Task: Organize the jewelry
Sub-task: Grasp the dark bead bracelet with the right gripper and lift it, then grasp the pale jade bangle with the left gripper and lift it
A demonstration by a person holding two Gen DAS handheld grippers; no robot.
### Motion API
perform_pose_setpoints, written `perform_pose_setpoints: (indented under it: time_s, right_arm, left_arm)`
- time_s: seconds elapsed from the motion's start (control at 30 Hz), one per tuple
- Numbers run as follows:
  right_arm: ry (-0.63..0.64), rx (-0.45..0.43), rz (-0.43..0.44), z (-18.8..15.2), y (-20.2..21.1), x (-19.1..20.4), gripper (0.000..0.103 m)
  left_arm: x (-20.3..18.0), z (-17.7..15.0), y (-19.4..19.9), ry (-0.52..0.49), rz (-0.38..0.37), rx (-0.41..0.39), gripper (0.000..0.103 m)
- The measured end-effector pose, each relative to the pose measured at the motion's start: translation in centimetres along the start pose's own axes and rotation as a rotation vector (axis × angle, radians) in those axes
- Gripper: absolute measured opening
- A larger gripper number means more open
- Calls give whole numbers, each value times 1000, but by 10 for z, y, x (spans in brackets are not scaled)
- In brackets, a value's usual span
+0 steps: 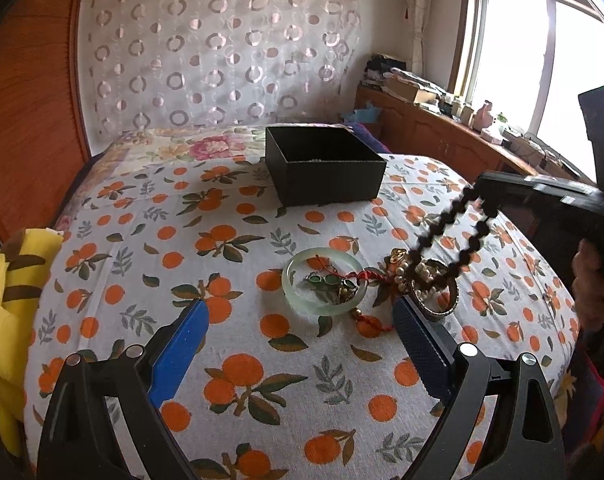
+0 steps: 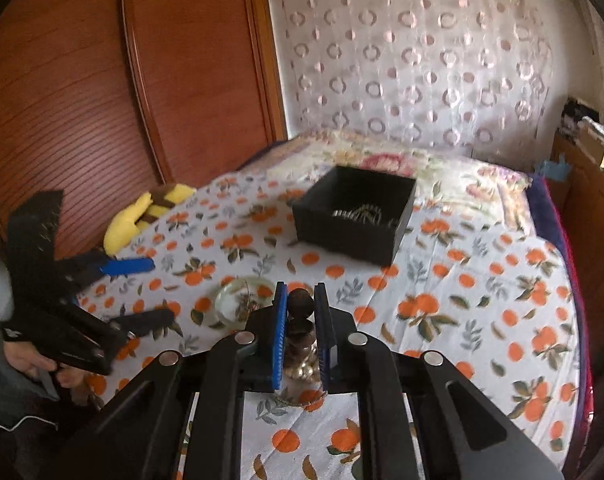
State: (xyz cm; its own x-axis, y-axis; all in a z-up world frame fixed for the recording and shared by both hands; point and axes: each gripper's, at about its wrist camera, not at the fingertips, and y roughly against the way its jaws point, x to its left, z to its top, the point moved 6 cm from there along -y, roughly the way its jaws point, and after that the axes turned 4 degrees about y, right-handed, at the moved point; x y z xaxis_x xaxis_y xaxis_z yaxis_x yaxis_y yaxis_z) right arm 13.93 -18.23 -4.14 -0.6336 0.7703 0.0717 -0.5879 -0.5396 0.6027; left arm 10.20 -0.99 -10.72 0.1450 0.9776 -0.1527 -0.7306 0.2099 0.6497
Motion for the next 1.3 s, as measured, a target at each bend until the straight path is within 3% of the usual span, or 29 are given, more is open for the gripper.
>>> perform_pose_setpoints:
  time_s: [0.47, 0.9, 1.1, 1.3]
  right_arm:
    - [-37, -5, -64, -13, 13, -25, 15]
    - [-50, 2, -63, -21, 9, -28, 15]
    - [-40, 10, -61, -22, 7, -25, 15]
    - [-38, 10, -60, -22, 6, -24, 15]
  left_arm:
    - [-16, 5, -59, -82, -23, 148, 90]
    - [-23, 10, -88, -114, 3, 201, 89]
    - [-24, 6, -89, -139, 21, 199, 69]
    - [-21, 11, -80, -124, 27, 169, 69]
